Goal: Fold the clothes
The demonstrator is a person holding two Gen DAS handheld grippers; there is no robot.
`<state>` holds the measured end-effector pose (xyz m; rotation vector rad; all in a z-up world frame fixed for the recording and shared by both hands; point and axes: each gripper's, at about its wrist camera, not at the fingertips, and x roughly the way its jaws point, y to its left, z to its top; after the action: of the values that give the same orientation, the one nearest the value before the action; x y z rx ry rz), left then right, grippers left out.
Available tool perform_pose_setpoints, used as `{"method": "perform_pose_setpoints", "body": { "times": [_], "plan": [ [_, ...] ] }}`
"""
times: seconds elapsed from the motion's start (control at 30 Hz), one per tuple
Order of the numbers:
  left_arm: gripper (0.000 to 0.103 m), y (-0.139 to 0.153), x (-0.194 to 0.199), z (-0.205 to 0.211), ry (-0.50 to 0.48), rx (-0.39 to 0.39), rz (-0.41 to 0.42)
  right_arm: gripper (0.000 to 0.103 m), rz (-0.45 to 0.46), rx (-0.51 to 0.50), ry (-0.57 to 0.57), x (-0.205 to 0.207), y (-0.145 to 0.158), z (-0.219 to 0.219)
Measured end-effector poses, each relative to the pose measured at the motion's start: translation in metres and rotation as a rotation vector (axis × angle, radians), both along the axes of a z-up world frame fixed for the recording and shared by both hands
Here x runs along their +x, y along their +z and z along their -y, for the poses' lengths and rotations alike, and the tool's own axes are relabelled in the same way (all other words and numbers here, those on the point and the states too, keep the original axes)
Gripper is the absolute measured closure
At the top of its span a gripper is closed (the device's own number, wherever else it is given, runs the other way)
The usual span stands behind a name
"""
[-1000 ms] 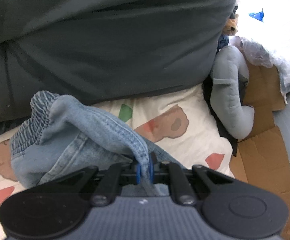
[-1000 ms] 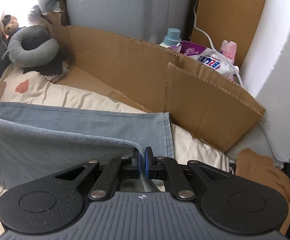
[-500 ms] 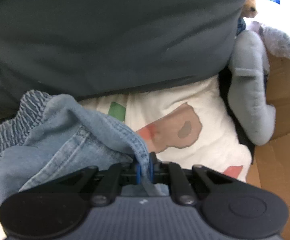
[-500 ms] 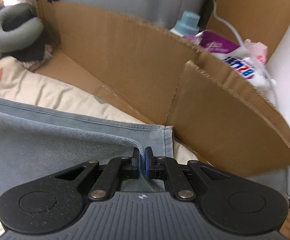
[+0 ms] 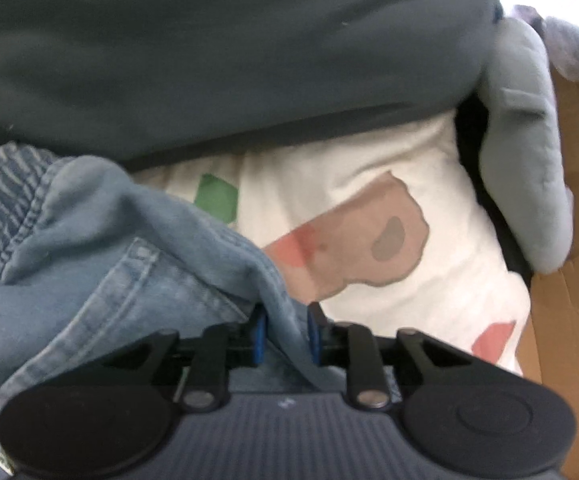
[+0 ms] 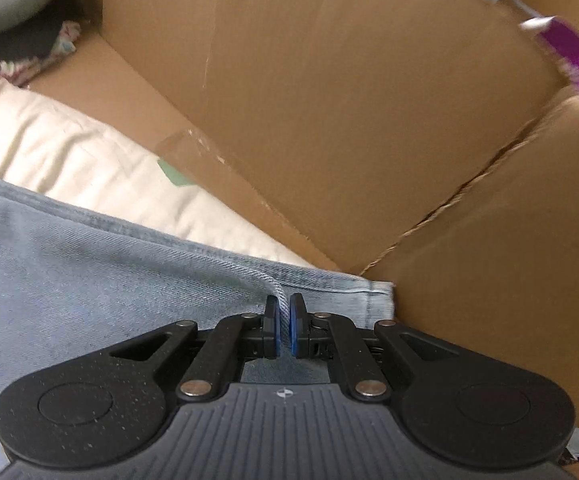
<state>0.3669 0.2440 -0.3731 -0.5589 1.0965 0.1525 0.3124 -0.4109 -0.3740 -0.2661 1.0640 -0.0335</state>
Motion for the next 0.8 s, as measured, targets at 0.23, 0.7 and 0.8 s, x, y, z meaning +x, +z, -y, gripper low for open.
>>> {"method": "perform_pose_setpoints", "body": {
  "times": [0.23,0.7,0.8],
  "plan": [
    [0.094,0.006,-0.011,-0.006,0.011,-0.012,0.052,0.101,0.057,0.006,-0.009,-0.008,-0.003,0.001],
    [0.094,0.012,0.005,-0.005,0.029,-0.009,0.081,0.101,0.107,-0.016,-0.033,0.002,0.01,0.001],
    [0.094,0.006,0.009,-0.003,0.032,0.005,0.072,0.101,0.085,-0.024,-0.038,0.012,0.003,-0.001]
  ]
}}
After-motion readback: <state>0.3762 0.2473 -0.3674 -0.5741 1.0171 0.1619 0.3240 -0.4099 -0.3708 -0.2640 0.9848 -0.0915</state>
